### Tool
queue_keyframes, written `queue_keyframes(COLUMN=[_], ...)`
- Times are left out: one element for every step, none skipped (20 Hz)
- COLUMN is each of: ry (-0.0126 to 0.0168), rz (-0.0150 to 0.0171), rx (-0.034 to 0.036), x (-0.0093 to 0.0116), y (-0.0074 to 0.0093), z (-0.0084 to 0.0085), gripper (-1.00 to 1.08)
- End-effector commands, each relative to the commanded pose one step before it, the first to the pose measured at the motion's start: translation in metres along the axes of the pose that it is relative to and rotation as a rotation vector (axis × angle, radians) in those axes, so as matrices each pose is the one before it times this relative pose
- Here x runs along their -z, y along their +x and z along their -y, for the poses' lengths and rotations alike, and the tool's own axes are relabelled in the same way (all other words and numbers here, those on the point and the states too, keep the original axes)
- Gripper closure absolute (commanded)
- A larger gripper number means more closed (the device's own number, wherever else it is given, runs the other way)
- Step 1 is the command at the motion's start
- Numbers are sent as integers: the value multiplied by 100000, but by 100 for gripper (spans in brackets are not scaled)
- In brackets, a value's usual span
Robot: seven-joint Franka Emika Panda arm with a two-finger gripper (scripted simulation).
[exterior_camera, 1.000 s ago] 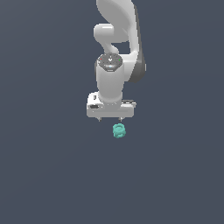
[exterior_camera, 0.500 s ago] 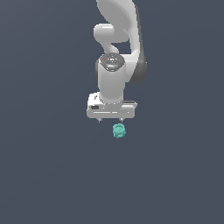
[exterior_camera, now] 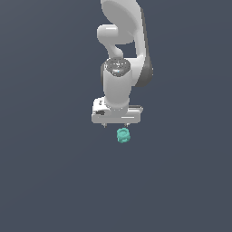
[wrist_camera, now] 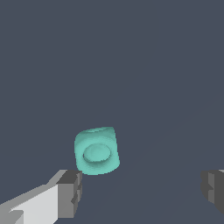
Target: Pick up the object and move it to a goal position.
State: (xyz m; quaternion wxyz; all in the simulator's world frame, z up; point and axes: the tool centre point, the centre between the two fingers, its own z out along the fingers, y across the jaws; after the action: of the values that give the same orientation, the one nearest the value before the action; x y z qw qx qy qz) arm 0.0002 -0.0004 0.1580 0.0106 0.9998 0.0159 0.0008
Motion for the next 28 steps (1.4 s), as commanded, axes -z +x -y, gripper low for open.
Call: queue_keyframes(ry=[243, 130, 146, 163, 182, 192, 179, 164, 148, 132, 115, 98, 81, 63, 45, 26, 10, -26, 0, 0, 0, 4, 0, 5, 0, 5, 5, 0], rz=[83, -6, -8, -10, -11, -12, -12, -11, -11, -10, -9, -8, -7, -5, -4, -2, -1, 129, 0, 0, 0, -18, 0, -17, 0, -17, -17, 0], rx=[1916, 1018, 1142, 1262, 1379, 1428, 1310, 1184, 1058, 932, 807, 680, 559, 432, 309, 181, 68, -312, 0, 0, 0, 45, 0, 45, 0, 45, 45, 0], x=[-863, -447, -499, -549, -598, -617, -564, -508, -452, -397, -343, -289, -235, -183, -130, -78, -26, 105, -35, -105, -175, -234, -313, -370, -446, -501, -557, -535], y=[-217, -108, -124, -141, -159, -170, -161, -149, -136, -122, -107, -92, -76, -59, -43, -26, -8, 19, -1, -3, -6, -7, -12, -14, -19, -21, -23, -21], z=[607, 313, 351, 389, 426, 443, 407, 369, 331, 292, 254, 214, 177, 136, 98, 56, 23, -69, -1, -2, -3, 22, -6, 19, -8, 17, 16, -10], gripper=[-92, -92, -92, -92, -92, -92, -92, -92, -92, -92, -92, -92, -92, -92, -92, -92, -92, -92, -92, -92, -92, -92, -92, -92, -92, -92, -92, -92])
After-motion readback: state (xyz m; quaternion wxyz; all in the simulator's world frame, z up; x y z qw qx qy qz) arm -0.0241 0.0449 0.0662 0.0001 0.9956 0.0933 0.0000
